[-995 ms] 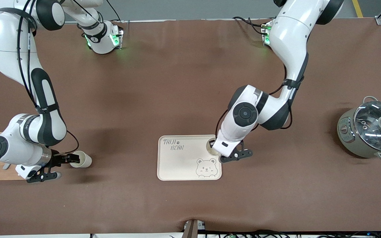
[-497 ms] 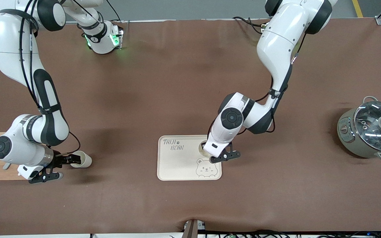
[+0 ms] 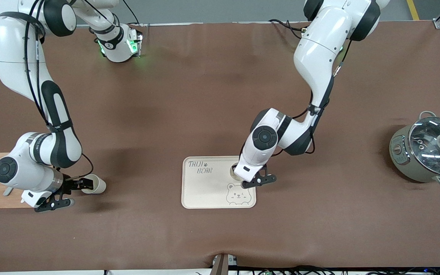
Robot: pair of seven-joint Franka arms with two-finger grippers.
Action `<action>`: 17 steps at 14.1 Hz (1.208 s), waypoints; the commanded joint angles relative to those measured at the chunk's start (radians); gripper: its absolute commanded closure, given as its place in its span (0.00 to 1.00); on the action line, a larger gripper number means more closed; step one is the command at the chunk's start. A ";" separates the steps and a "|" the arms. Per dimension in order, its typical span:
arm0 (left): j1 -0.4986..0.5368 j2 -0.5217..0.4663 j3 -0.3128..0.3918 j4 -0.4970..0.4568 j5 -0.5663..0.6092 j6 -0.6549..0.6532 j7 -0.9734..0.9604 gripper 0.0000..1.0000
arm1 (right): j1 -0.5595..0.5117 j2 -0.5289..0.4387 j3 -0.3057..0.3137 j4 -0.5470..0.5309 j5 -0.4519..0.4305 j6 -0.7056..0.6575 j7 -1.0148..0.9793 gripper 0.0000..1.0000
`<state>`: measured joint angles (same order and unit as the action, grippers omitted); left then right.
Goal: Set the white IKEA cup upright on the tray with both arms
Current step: 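Lower the cup upright onto the tray and open the left gripper, then withdraw the left gripper toward the pot while the right gripper lifts its cup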
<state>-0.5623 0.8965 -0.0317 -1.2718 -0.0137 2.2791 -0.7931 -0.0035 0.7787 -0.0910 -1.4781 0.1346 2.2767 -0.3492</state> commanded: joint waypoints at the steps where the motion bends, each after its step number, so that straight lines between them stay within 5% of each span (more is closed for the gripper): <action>1: -0.019 -0.007 0.018 0.025 0.020 -0.003 -0.057 0.00 | 0.000 0.004 0.004 0.001 -0.012 0.001 -0.002 0.03; 6: -0.004 -0.117 0.016 0.026 0.020 -0.189 -0.107 0.00 | 0.008 0.002 0.004 0.002 -0.009 -0.003 0.000 0.44; 12: 0.156 -0.297 0.015 0.025 0.008 -0.349 0.159 0.00 | 0.022 0.001 0.005 0.004 -0.009 -0.005 -0.001 0.94; 17: 0.329 -0.324 0.023 0.017 0.015 -0.354 0.526 0.00 | 0.023 -0.001 0.007 0.004 -0.006 -0.005 0.004 1.00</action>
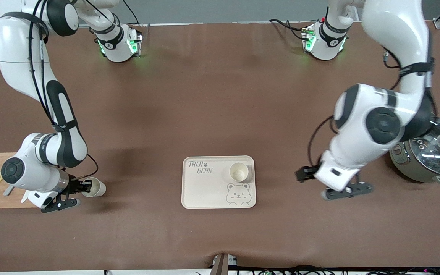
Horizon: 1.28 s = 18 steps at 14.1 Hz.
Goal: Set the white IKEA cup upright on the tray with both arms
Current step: 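Withdraw the left gripper toward the pot while the right gripper lifts its cup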
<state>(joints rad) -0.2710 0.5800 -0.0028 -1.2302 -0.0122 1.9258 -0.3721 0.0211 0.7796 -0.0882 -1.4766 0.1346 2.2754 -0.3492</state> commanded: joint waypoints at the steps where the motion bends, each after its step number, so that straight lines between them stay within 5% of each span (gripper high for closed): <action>1: 0.077 0.004 -0.006 -0.026 0.011 0.001 0.157 0.00 | 0.003 -0.003 0.004 0.002 -0.004 -0.005 0.006 1.00; 5: 0.114 0.014 0.000 -0.022 0.018 0.015 0.253 0.00 | 0.007 -0.017 0.010 0.022 0.009 -0.072 0.009 1.00; 7: 0.124 -0.064 0.000 -0.025 0.021 -0.007 0.266 0.00 | 0.008 -0.033 0.016 0.068 0.078 -0.147 0.015 1.00; 13: 0.166 -0.300 0.001 -0.035 0.021 -0.328 0.317 0.00 | 0.077 -0.052 0.039 0.165 0.100 -0.310 0.241 1.00; 18: 0.210 -0.515 -0.029 -0.268 0.015 -0.381 0.426 0.00 | 0.239 -0.077 0.038 0.165 0.100 -0.310 0.575 1.00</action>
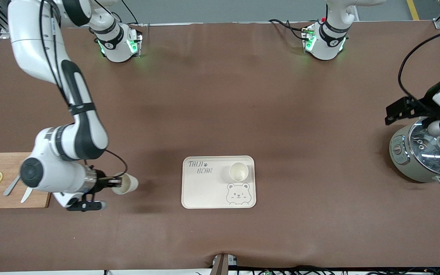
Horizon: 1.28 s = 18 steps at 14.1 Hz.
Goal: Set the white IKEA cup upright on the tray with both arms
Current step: 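Carry the held cup with the right gripper over the tray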
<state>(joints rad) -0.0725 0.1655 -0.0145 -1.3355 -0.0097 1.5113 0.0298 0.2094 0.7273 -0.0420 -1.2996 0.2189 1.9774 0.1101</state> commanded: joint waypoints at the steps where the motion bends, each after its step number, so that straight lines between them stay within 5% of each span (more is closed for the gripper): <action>1: 0.011 -0.131 -0.018 -0.219 0.013 0.067 0.025 0.00 | 0.089 -0.025 -0.009 -0.012 0.014 -0.012 0.191 1.00; 11: 0.089 -0.130 -0.010 -0.243 0.002 0.132 0.096 0.00 | 0.309 0.006 -0.015 0.003 -0.003 0.156 0.545 1.00; 18: 0.091 -0.100 -0.015 -0.246 0.013 0.211 0.101 0.00 | 0.410 0.078 -0.018 0.002 -0.145 0.300 0.729 1.00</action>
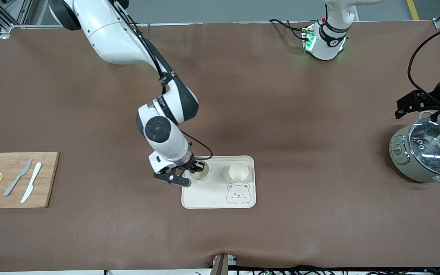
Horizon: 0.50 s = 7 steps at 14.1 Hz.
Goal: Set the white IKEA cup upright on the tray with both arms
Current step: 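Carry the held cup with the right gripper over the tray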
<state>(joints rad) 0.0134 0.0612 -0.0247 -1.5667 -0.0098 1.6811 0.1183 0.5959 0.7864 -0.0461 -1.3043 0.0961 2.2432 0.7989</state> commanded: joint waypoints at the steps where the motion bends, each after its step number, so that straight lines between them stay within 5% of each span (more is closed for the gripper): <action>1: 0.004 0.011 -0.004 -0.016 0.014 0.060 0.012 0.00 | 0.027 0.028 -0.012 0.007 -0.036 0.051 0.049 1.00; 7: 0.000 -0.001 -0.008 -0.016 0.016 0.051 0.011 0.00 | 0.030 0.071 -0.015 -0.006 -0.071 0.111 0.052 1.00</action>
<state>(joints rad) 0.0132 0.0794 -0.0254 -1.5750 -0.0098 1.7307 0.1183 0.6207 0.8503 -0.0533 -1.3059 0.0563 2.3384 0.8240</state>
